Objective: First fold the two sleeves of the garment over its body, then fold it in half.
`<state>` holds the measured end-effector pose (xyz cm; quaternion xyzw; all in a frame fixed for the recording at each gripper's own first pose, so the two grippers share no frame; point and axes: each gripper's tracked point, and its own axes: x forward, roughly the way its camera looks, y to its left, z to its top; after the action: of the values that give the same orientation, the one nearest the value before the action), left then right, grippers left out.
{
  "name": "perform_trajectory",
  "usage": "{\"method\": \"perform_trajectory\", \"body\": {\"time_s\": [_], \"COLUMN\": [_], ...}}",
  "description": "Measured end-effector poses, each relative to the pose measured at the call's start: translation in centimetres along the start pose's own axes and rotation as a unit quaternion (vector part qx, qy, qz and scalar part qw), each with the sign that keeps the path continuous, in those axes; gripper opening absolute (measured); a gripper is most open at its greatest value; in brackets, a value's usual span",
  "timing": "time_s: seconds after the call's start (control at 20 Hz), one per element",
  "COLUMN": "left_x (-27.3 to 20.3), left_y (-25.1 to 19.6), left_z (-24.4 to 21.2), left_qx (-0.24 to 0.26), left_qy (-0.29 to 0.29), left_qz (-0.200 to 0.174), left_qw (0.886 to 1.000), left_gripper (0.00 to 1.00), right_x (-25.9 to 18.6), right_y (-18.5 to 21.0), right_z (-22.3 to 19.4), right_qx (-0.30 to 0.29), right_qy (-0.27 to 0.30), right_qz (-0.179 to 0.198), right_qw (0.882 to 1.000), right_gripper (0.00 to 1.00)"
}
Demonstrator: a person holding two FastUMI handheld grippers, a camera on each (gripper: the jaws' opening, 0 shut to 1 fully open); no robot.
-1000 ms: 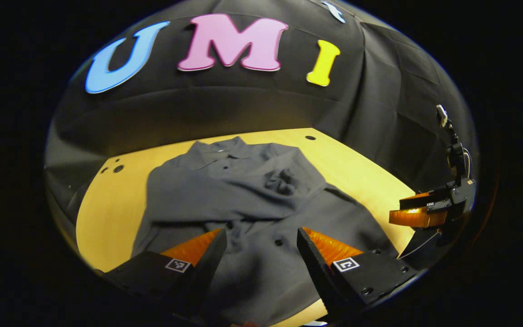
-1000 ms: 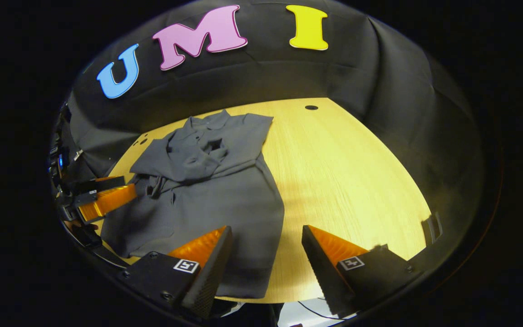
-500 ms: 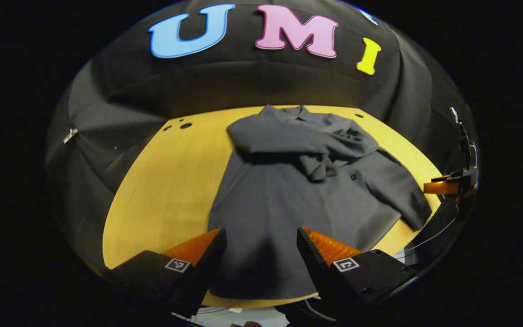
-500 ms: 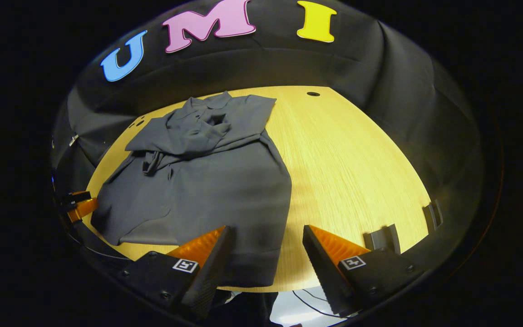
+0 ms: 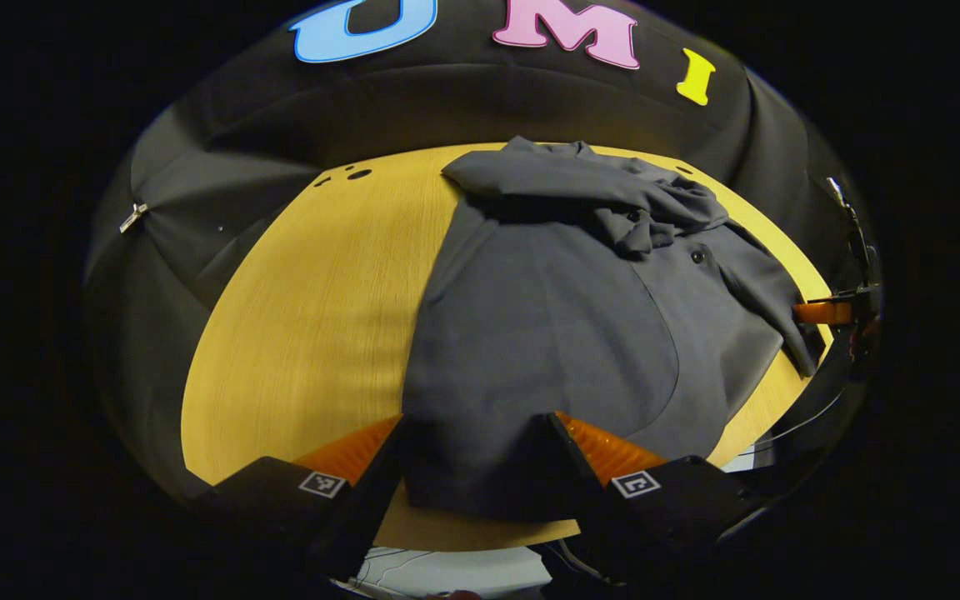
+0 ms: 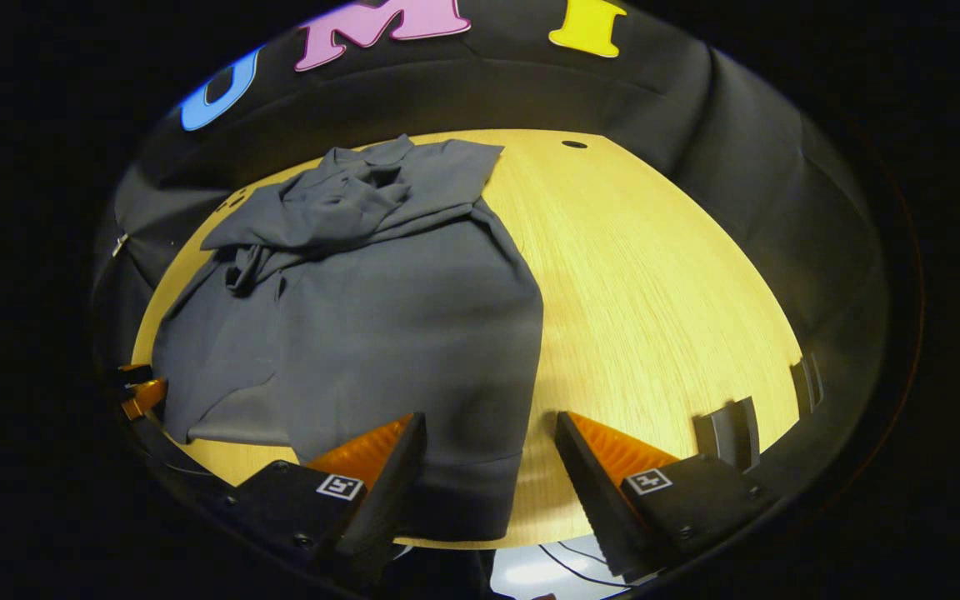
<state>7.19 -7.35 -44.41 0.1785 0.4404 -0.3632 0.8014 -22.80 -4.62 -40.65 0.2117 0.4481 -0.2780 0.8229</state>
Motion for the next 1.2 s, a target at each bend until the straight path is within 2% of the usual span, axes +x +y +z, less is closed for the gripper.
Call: {"method": "perform_trajectory", "body": {"time_s": [0.15, 0.2, 0.25, 0.3, 0.35, 0.45, 0.5, 0.75, 0.9, 1.2], "left_x": [0.3, 0.3, 0.4, 0.5, 0.6, 1.3, 1.3, -1.3, -2.0, -2.3], "left_y": [-0.1, -0.7, -1.4, -2.3, -2.8, -2.9, -2.7, -3.3, -2.6, -2.9], "left_z": [0.0, 0.2, 0.2, 0.7, 1.1, 1.5, 1.4, -0.6, -0.7, 0.4], "left_qx": [-0.018, -0.012, 0.006, 0.033, 0.058, 0.104, 0.113, 0.046, 0.023, -0.017], "left_qy": [-0.005, -0.006, -0.002, -0.007, -0.012, -0.005, 0.007, 0.054, 0.079, 0.118], "left_qz": [0.012, 0.005, -0.005, -0.016, -0.011, 0.013, 0.022, -0.026, -0.048, -0.074], "left_qw": [1.0, 1.0, 1.0, 0.999, 0.998, 0.995, 0.993, 0.997, 0.995, 0.99], "left_gripper": [1.0, 1.0, 0.99, 0.77, 0.55, 0.1, 0.07, 0.06, 0.05, 0.06], "right_x": [0.1, 0.3, 0.3, 0.3, 0.3, 0.8, 0.4, -2.4, -4.6, -8.6], "right_y": [0.3, 0.6, 1.2, 2.2, 3.3, 3.9, 3.9, 3.0, 2.6, 2.5], "right_z": [-0.1, 0.1, 0.0, 0.2, 0.1, -0.2, -0.2, -2.1, -4.8, -6.0], "right_qx": [-0.009, -0.01, -0.019, -0.032, -0.053, -0.1, -0.112, -0.056, -0.055, -0.05], "right_qy": [-0.006, -0.018, -0.027, -0.034, -0.033, -0.022, -0.014, 0.014, 0.03, 0.032], "right_qz": [0.005, 0.01, 0.017, 0.034, 0.051, 0.048, 0.048, 0.082, 0.093, 0.096], "right_qw": [1.0, 1.0, 0.999, 0.998, 0.997, 0.994, 0.992, 0.995, 0.994, 0.994], "right_gripper": [0.98, 0.95, 0.83, 0.78, 0.6, 0.24, 0.06, 0.06, 0.05, 0.05]}}
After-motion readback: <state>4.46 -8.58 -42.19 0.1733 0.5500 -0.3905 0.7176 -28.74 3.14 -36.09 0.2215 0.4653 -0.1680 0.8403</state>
